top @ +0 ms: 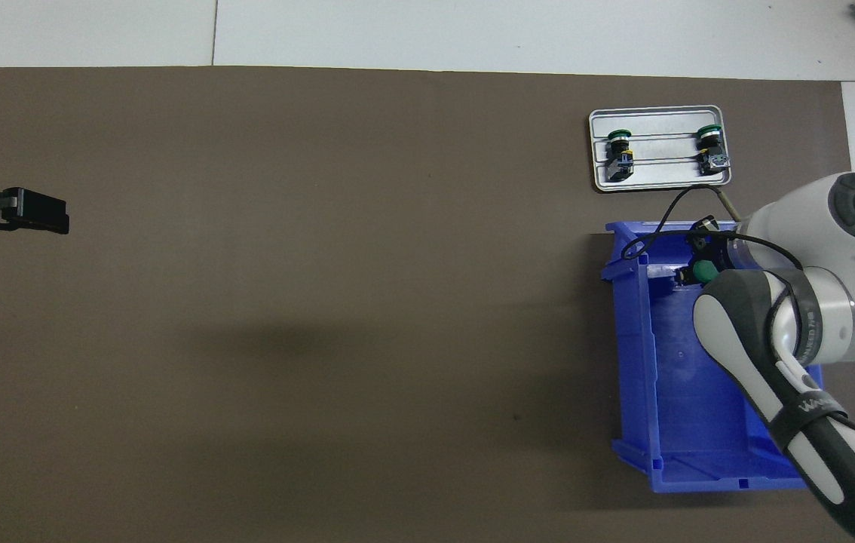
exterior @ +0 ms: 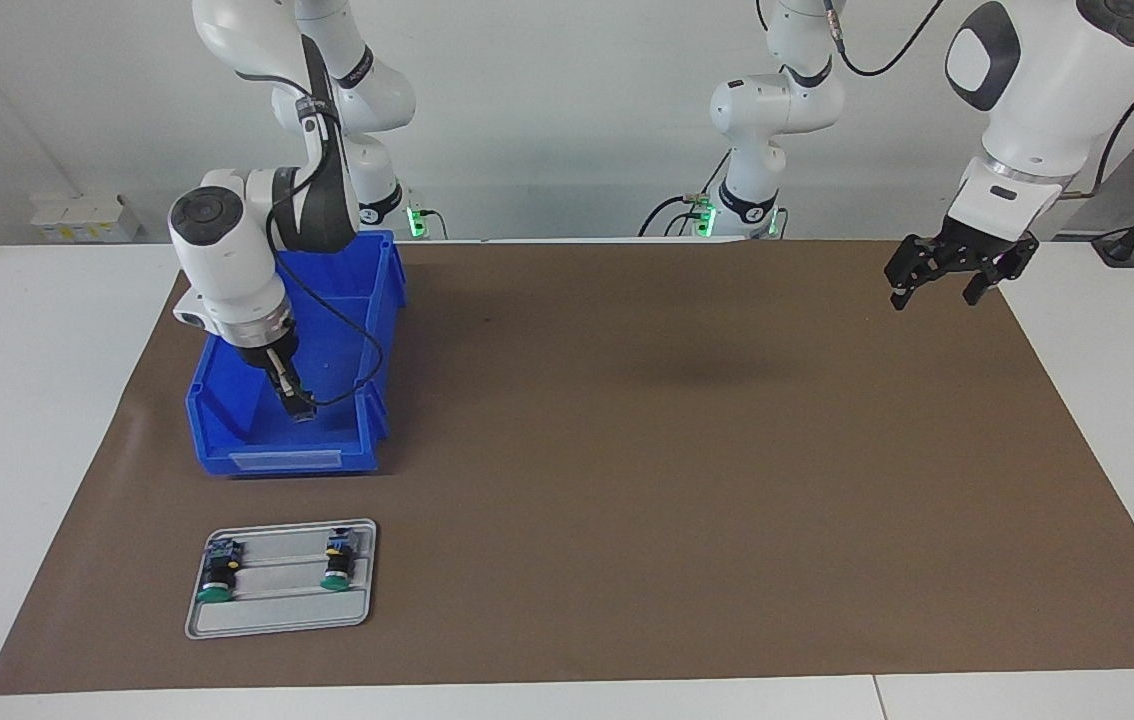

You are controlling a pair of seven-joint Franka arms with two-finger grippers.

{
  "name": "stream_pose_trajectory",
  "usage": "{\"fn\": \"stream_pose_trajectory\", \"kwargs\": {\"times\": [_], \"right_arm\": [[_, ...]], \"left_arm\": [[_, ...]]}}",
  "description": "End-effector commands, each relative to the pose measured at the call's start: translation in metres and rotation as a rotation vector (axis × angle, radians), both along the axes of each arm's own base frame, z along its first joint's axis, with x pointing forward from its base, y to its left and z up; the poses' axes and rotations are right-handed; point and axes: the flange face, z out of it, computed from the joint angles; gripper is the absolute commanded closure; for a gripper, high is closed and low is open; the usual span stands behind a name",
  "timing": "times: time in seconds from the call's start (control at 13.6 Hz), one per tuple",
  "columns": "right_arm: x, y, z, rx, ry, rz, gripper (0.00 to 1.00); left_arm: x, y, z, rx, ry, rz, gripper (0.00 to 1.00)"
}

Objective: Place and press button with both arms
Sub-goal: 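Carry the button with the right gripper into the blue bin, then open the right gripper to drop the button and withdraw it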

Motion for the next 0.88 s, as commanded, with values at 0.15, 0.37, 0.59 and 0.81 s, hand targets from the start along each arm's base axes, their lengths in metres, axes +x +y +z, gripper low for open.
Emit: {"fn": "stream_pose_trajectory", "kwargs": {"times": [0.15, 0.37, 0.59, 0.81], "right_arm": [[-0.010, -0.015, -0.019, -0.004, -0.025, -0.038, 0.29], [-0.009, -0.013, -0.013, -0.006, -0.017, -0.025, 0.03], [-0.007, -0.013, 0.021, -0.005, -0.027, 0.039, 0.02], [-0.025, -0.018, 0.069, 0.009, -0.016, 0.278, 0.02]], "left_arm": [[-0.009, 0.001, 0.001, -0.008, 0.008, 0.012, 0.00], [-0.009, 0.002, 0.001, -0.008, 0.008, 0.013, 0.00], [-0.009, 0.001, 0.001, -0.008, 0.008, 0.012, 0.00], [-0.009, 0.002, 0.002, -0.008, 0.007, 0.013, 0.00]]}}
